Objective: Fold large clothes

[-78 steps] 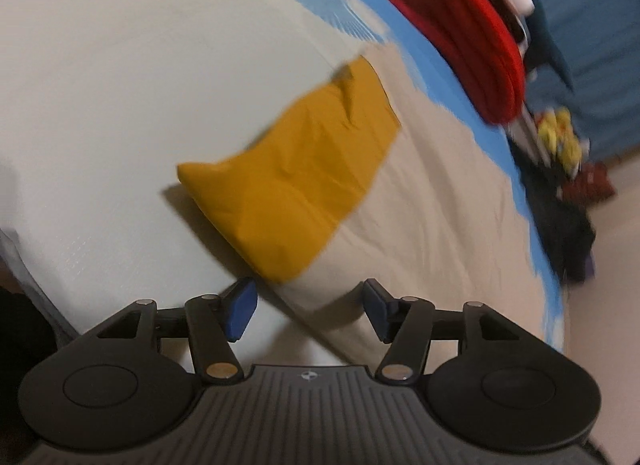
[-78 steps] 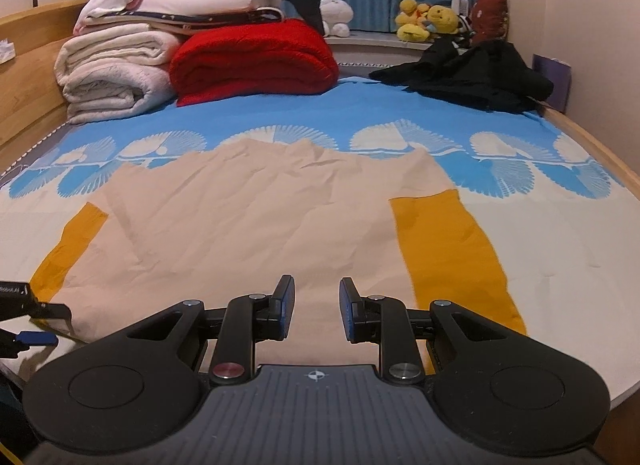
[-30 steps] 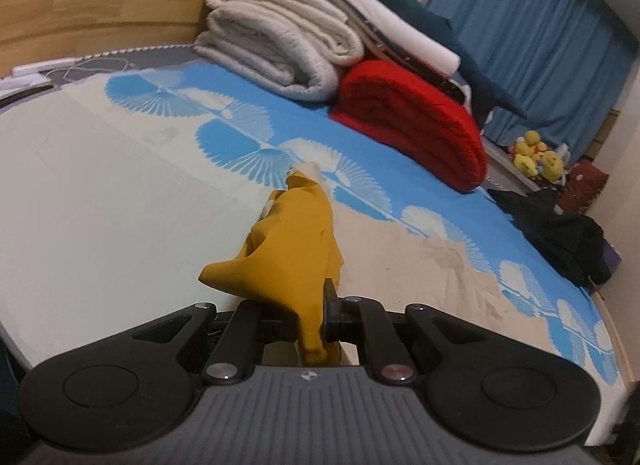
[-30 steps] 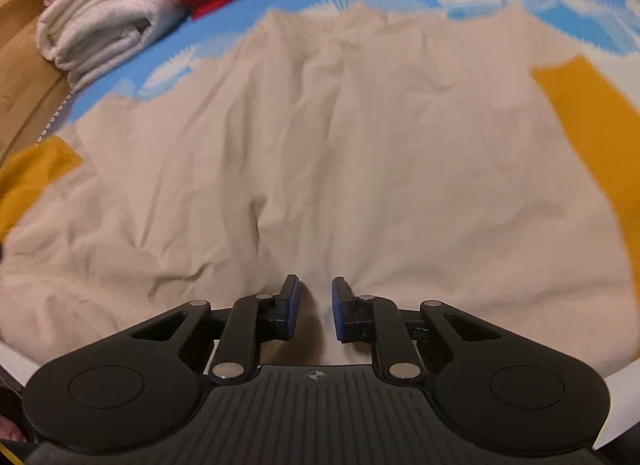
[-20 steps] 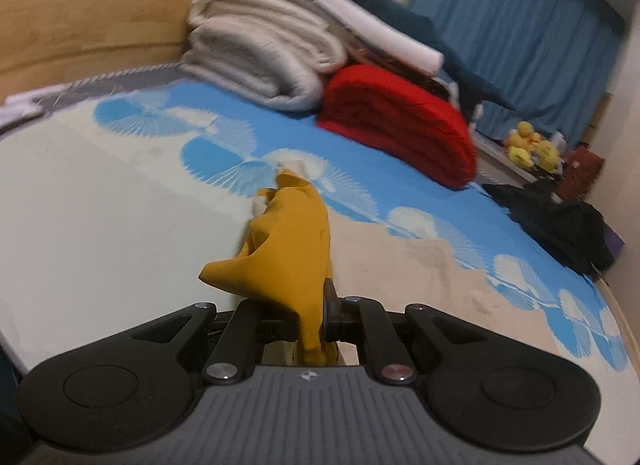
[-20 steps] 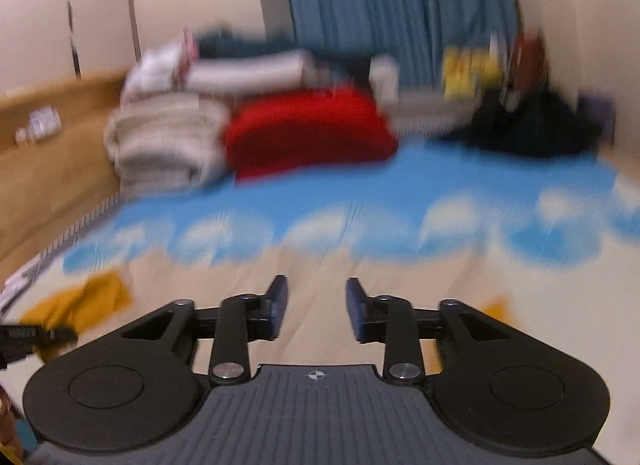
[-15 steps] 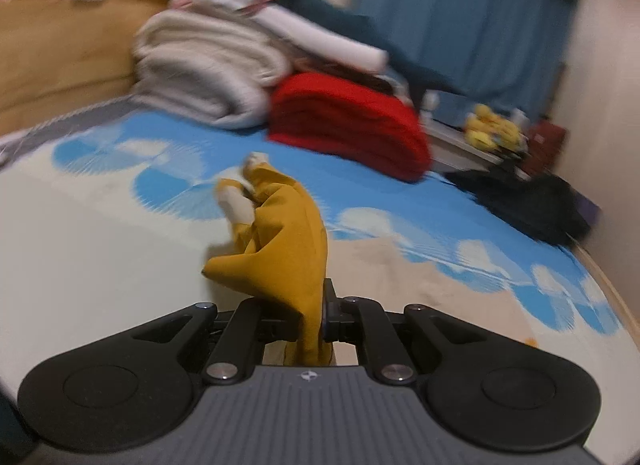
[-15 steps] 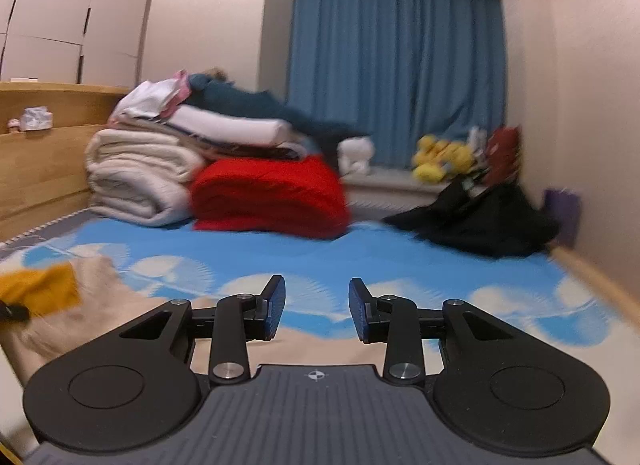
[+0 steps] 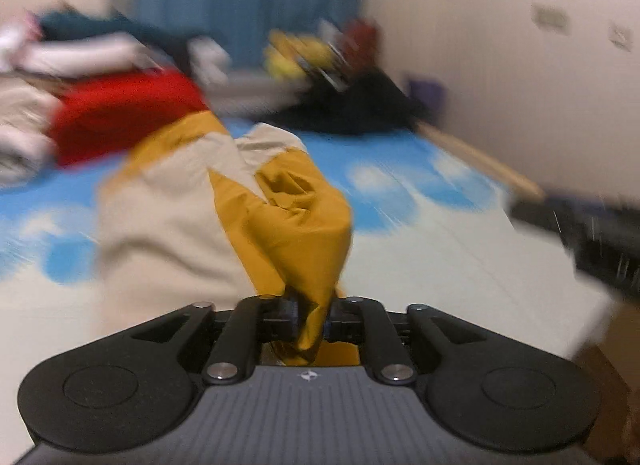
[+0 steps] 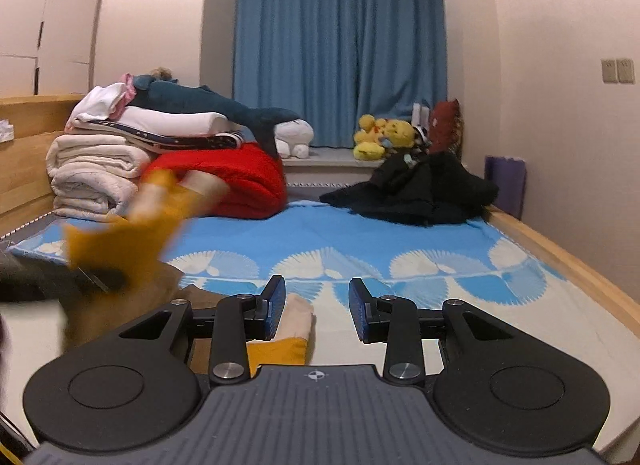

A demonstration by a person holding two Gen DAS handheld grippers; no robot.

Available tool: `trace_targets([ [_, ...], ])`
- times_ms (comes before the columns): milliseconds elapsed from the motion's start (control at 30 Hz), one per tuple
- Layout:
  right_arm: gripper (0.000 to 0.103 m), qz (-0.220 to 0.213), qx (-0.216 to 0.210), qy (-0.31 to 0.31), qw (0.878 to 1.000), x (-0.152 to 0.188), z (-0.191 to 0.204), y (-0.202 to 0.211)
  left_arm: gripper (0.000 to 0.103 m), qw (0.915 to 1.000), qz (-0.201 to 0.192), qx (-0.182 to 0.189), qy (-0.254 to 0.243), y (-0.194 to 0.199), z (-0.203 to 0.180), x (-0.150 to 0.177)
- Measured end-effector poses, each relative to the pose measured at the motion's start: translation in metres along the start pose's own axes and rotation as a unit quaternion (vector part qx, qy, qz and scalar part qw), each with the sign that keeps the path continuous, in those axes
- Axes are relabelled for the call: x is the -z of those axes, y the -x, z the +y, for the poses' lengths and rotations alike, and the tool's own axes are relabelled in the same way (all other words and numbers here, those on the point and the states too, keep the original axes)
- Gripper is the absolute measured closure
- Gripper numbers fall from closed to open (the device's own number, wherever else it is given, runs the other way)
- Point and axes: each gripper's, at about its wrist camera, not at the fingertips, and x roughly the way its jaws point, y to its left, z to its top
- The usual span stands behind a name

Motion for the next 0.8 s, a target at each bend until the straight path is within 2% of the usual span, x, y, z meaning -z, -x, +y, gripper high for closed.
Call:
trace_targets([
  [33,0.066,0.001,-0.001,-0.003,1.0,0.001,-0.005,0.001,0.057,0.9985,0.037,0.039,0.007,-0.019,-0.005,0.005],
  [67,0.066,0.002,-0.001,-0.007,1.0,0.003,-0.007,0.002,0.054,0.9933,0.083,0.08,0.014,-0.036,-0.007,0.01],
  [100,0.066,0.007,-0.002,-0.012,1.0,0.003,-0.01,0.0,0.054,0.9881,0.112,0.104,0.018,-0.045,-0.005,0.012],
  [133,0.066,0.013,-0.004,-0.02,1.0,0.004,-0.014,-0.002,0.054,0.9856,0.118,0.12,0.019,-0.045,-0.002,0.012],
  [267,0.063,0.035,-0.015,-0.069,0.997,0.005,-0.026,-0.014,0.044,0.9832,0.083,0.162,0.015,-0.012,0.045,0.004],
  [300,0.063,0.039,-0.02,-0.08,0.996,0.005,-0.026,-0.018,0.044,0.9841,0.075,0.161,0.014,-0.002,0.06,0.003],
  [400,0.06,0.06,-0.038,-0.113,0.991,0.008,-0.025,-0.032,0.042,0.9909,0.052,0.124,-0.001,0.018,0.105,0.001],
  [500,0.058,0.111,-0.063,-0.129,0.983,0.02,-0.012,-0.058,0.041,0.9964,0.024,0.08,-0.018,0.022,0.148,0.005],
  [567,0.057,0.145,-0.072,-0.123,0.979,0.027,0.001,-0.075,0.041,0.9985,0.009,0.054,-0.001,0.022,0.176,0.018],
  [600,0.057,0.162,-0.076,-0.116,0.977,0.029,0.008,-0.084,0.041,0.9989,0.016,0.041,0.012,0.02,0.188,0.024],
  [633,0.055,0.182,-0.073,-0.105,0.975,0.033,0.015,-0.093,0.042,0.9988,0.037,0.02,0.027,0.014,0.196,0.023],
  [667,0.055,0.203,-0.063,-0.093,0.973,0.038,0.021,-0.101,0.042,0.9983,0.036,0.007,0.045,0.009,0.202,0.017],
  [733,0.055,0.24,-0.035,-0.079,0.967,0.047,0.029,-0.115,0.035,0.9978,0.012,-0.002,0.064,0.009,0.209,0.012],
  [800,0.055,0.267,-0.017,-0.078,0.96,0.055,0.033,-0.124,0.032,0.9965,0.024,-0.011,0.08,-0.001,0.213,0.01],
])
